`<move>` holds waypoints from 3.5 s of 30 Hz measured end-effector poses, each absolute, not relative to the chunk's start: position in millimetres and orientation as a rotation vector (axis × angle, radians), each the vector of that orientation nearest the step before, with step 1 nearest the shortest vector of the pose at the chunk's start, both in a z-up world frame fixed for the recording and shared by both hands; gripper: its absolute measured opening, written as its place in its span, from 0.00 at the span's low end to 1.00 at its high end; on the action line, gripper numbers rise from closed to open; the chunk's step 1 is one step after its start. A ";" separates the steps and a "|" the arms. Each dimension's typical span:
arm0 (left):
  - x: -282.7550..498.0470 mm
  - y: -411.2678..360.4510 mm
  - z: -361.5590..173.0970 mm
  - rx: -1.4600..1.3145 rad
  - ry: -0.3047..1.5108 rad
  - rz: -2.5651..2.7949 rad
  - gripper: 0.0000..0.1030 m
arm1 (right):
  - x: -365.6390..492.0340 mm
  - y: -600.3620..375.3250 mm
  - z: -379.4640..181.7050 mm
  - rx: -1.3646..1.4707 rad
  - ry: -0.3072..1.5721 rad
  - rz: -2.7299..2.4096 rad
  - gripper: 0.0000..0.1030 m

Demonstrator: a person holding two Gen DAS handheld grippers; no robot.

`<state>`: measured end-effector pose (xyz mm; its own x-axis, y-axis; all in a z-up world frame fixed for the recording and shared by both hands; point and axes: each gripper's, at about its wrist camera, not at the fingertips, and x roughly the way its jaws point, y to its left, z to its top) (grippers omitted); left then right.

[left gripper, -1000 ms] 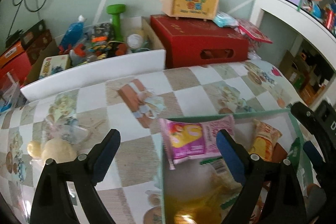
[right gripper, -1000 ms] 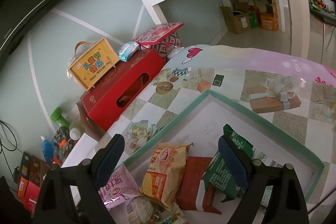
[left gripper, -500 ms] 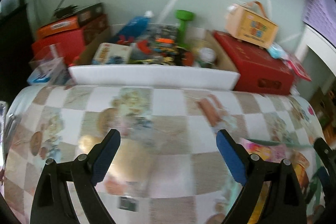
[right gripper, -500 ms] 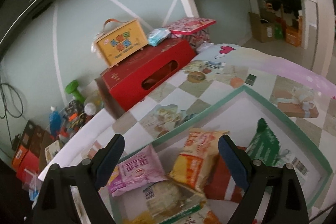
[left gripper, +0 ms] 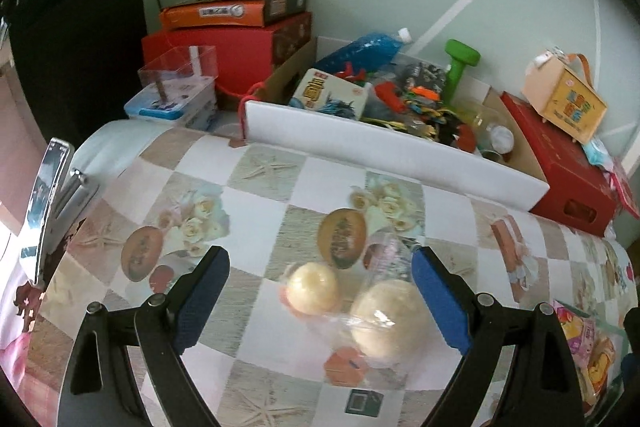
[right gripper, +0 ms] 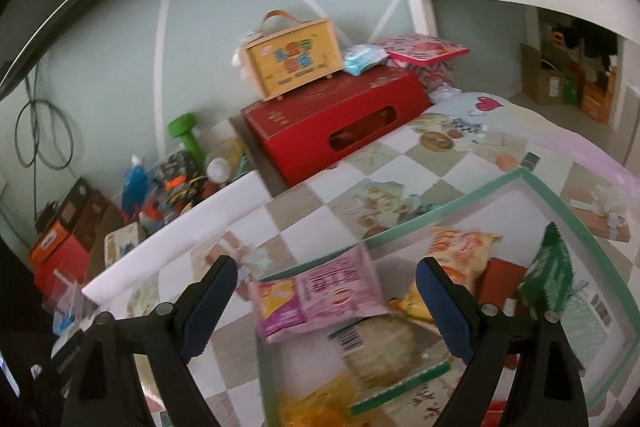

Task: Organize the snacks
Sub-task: 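Move both grippers back toward the round bun and small cake, then grasp the small round cake with the left gripper while the right grasps the wrapped bun, then lift both held items and carry them over the white tray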

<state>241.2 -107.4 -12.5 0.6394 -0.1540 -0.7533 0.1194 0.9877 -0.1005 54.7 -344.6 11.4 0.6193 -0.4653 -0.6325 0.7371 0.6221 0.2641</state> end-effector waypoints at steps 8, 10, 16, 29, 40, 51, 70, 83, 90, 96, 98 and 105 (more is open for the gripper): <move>248.0 -83.1 -18.8 -0.101 0.882 -0.120 0.90 | 78.6 -299.7 17.8 0.433 0.548 -0.586 0.90; 250.6 -74.8 -21.7 -0.120 0.891 -0.105 0.90 | 88.8 -286.3 14.0 0.409 0.570 -0.536 0.90; 256.7 -53.7 -32.0 -0.179 0.922 -0.086 0.90 | 110.9 -252.1 0.3 0.338 0.627 -0.434 0.90; 261.4 -31.8 -40.7 -0.277 0.943 -0.068 0.90 | 161.4 -224.4 -35.9 0.358 0.714 -0.310 0.90; 263.5 -45.3 -45.1 -0.236 0.962 -0.098 0.90 | 186.5 -220.1 -61.7 0.394 0.770 -0.223 0.90; 265.4 -62.3 -51.0 -0.225 0.995 -0.167 0.90 | 174.2 -250.7 -64.3 0.478 0.755 -0.322 0.90; 271.1 -62.8 -62.3 -0.238 1.023 -0.134 0.90 | 173.9 -247.9 -65.6 0.465 0.781 -0.302 0.90; 271.2 -40.1 -65.1 -0.205 1.020 -0.014 0.90 | 174.9 -246.0 -66.5 0.456 0.784 -0.288 0.90; 270.9 -56.2 -64.2 -0.197 1.021 -0.101 0.84 | 175.2 -247.0 -69.2 0.476 0.784 -0.268 0.89; 268.1 -64.6 -61.7 -0.177 1.015 -0.139 0.40 | 174.5 -242.5 -66.5 0.482 0.770 -0.218 0.68; 267.6 -65.9 -61.9 -0.179 1.014 -0.155 0.37 | 174.4 -242.1 -65.6 0.493 0.765 -0.200 0.62; 266.1 -66.7 -58.2 -0.188 0.997 -0.173 0.32 | 171.7 -242.9 -61.4 0.509 0.754 -0.188 0.55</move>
